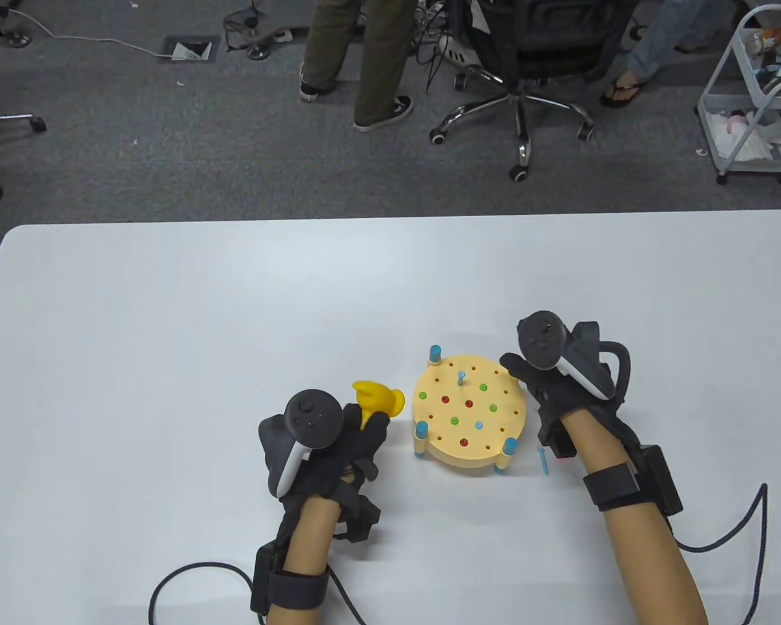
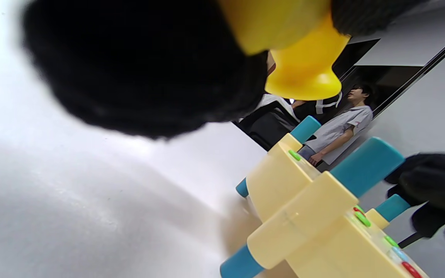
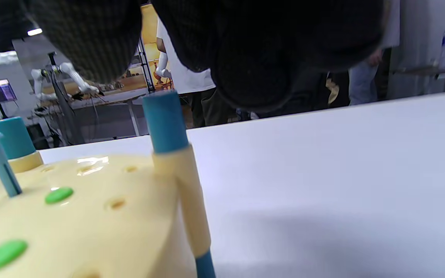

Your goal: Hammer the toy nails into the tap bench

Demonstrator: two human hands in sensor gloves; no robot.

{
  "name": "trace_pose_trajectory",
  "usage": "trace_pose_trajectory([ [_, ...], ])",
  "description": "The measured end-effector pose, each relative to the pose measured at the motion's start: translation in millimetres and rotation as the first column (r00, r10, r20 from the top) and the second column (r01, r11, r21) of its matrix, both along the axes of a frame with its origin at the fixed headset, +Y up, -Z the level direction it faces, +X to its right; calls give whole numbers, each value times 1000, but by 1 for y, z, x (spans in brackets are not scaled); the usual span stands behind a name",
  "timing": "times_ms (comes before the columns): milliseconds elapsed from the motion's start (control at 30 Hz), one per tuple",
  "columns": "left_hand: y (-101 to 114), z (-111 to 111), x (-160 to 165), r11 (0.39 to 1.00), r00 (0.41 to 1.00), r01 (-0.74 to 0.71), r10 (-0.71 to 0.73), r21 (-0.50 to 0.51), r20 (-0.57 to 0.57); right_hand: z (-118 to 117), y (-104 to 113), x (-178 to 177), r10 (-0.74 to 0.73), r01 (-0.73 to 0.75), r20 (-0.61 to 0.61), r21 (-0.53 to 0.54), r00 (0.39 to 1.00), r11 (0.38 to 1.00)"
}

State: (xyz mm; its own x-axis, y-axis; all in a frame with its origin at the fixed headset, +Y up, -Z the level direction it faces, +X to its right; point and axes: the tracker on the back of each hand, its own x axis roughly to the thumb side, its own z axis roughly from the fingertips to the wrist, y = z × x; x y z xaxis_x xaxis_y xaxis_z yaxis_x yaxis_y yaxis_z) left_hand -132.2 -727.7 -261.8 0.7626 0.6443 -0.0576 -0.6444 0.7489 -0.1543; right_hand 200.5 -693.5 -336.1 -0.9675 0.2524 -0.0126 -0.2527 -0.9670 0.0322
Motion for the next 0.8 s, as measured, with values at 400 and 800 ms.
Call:
trace_pose_trajectory([
  [400, 11, 4, 12, 989, 999, 35, -38, 145, 16, 3, -58, 22, -342, 346, -105, 23, 934, 938],
  [800, 72, -29, 119, 802, 827, 550, -562, 233, -14, 4, -65, 23, -369, 375, -119, 32, 922, 926],
])
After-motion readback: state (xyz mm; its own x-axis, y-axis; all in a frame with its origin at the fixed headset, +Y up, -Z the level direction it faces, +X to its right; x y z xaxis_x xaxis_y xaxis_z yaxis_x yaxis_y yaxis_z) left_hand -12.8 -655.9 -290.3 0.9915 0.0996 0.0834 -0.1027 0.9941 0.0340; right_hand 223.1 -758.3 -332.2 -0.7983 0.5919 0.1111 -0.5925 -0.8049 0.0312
